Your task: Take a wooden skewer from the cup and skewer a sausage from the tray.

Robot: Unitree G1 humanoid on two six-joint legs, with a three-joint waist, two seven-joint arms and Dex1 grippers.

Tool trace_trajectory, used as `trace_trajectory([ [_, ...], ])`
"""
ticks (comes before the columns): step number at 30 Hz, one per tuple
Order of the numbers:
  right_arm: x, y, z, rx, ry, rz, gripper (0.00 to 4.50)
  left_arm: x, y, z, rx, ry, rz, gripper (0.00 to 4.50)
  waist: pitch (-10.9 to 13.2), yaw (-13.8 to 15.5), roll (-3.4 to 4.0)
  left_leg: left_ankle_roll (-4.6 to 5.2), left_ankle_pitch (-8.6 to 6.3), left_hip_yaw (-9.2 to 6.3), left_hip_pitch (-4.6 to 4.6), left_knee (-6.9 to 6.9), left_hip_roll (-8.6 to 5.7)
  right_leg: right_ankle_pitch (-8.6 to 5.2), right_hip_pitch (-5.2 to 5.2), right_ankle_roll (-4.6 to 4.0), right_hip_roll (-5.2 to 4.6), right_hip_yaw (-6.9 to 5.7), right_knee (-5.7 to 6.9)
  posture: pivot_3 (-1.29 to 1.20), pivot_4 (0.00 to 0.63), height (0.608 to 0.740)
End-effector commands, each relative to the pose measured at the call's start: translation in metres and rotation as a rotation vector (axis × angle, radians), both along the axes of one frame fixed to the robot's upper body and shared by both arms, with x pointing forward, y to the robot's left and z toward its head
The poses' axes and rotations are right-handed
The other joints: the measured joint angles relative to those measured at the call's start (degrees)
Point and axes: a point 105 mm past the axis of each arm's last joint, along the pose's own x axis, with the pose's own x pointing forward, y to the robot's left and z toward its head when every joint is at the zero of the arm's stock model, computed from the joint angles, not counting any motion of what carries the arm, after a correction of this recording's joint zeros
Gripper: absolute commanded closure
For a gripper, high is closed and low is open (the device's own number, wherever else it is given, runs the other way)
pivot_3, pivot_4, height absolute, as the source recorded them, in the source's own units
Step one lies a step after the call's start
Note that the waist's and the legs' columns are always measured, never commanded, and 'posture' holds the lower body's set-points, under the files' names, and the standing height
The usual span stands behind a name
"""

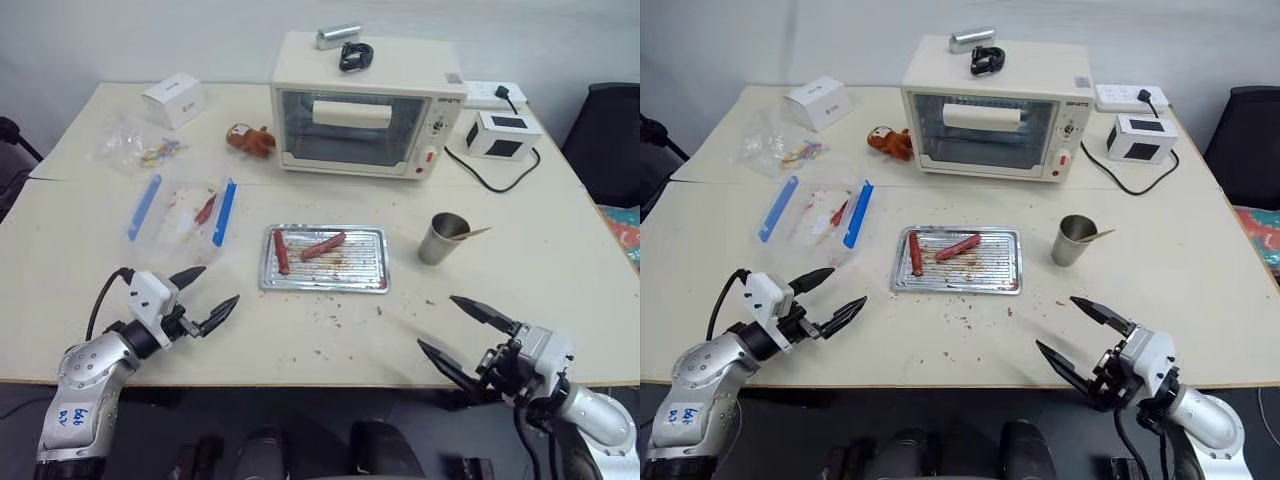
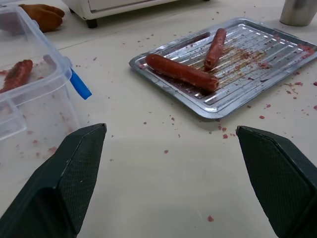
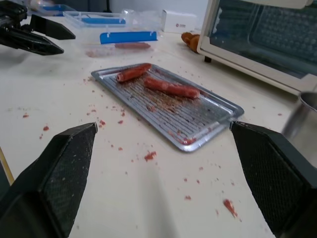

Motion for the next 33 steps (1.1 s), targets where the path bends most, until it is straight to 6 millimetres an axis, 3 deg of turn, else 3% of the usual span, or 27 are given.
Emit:
trace_trajectory([
  [1,0.003,0.004,0.015,0.010,-0.053,-0.003,0.00,-0.005,-0.004,0.011,0.020,-0.061,-0.025,0.02,0.0,0.0,0.00,0.00,0.00,0.00,0.00,0.00,0.00,0.00,0.00,0.00,-0.01,0.00,0.00,0.00,0.150,0.740],
  [5,0.006,-0.003,0.019,-0.008,-0.056,-0.037,0.00,-0.012,-0.006,0.018,-0.050,-0.058,-0.104,0.02,0.0,-0.1,0.01,0.00,0.00,-0.01,0.00,-0.02,0.04,0.00,0.00,0.00,0.04,-0.02,0.04,0.00,0.150,0.740],
  [9,0.008,-0.044,0.039,-0.011,-0.098,-0.235,0.00,-0.019,-0.003,0.041,-0.143,-0.040,-0.229,0.02,0.0,0.0,0.01,0.00,0.00,-0.01,-0.02,0.00,0.02,0.00,0.00,0.00,0.01,-0.01,0.06,0.00,0.150,0.740],
  [12,-0.005,-0.073,0.035,-0.088,-0.059,-0.307,0.00,-0.024,-0.005,0.053,-0.113,0.020,-0.364,0.02,0.0,0.3,0.03,-0.01,0.00,-0.07,-0.03,-0.01,0.03,0.00,0.02,0.00,0.05,-0.05,0.03,0.00,0.150,0.740],
  [15,-0.007,-0.088,0.037,-0.133,-0.039,-0.319,0.00,-0.024,-0.010,0.060,-0.107,0.056,-0.448,0.02,0.0,0.3,0.05,0.00,0.00,-0.04,0.01,-0.01,0.01,0.00,0.07,0.00,0.08,-0.02,-0.01,0.00,0.150,0.740],
  [19,0.003,-0.084,0.055,-0.136,-0.042,-0.268,0.00,-0.021,-0.020,0.066,-0.105,0.050,-0.512,0.02,0.0,-0.4,0.13,0.02,-0.05,0.06,0.67,-0.18,0.03,0.00,0.70,0.00,0.11,0.07,-0.37,0.00,0.150,0.740],
  [28,0.043,-0.056,0.088,-0.186,0.072,-0.101,0.00,-0.024,-0.032,0.066,-0.089,0.058,-0.570,0.02,0.0,-0.3,0.20,-0.06,-0.08,0.03,0.67,-0.18,0.12,-0.03,0.70,-0.05,0.16,0.31,-0.39,0.00,0.150,0.740],
  [33,0.062,-0.044,0.087,-0.228,0.102,-0.058,0.00,-0.021,-0.034,0.066,-0.073,0.025,-0.544,0.02,0.0,-0.1,0.19,-0.03,-0.11,0.00,0.60,-0.12,0.08,-0.03,0.70,-0.05,0.11,0.43,-0.43,0.00,0.150,0.740],
])
